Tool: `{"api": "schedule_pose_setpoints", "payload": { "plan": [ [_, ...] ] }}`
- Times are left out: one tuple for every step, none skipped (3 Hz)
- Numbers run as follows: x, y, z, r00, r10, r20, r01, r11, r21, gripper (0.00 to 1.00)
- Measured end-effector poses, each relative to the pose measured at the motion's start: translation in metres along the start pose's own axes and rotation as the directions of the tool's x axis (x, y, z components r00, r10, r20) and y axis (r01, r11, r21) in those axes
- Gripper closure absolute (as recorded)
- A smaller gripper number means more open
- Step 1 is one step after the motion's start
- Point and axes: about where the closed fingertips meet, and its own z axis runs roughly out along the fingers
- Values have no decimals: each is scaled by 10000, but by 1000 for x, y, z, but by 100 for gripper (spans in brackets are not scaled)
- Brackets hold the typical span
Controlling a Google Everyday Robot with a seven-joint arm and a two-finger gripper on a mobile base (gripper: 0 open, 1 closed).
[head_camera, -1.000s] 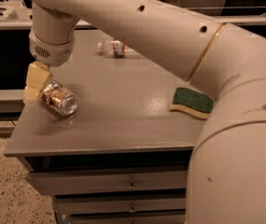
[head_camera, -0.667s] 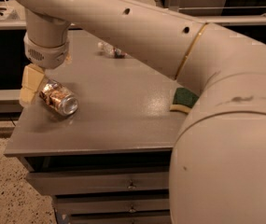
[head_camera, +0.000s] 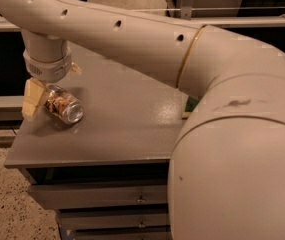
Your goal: Place orange can upright
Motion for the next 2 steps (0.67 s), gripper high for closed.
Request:
{"api": "schedule_pose_setpoints", "payload": {
  "plan": [
    [9, -10, 5, 9981, 589, -164, -581, 9972, 476, 15],
    [12, -14, 7, 9957, 898, -238, -876, 9927, 829, 36]
  ]
}}
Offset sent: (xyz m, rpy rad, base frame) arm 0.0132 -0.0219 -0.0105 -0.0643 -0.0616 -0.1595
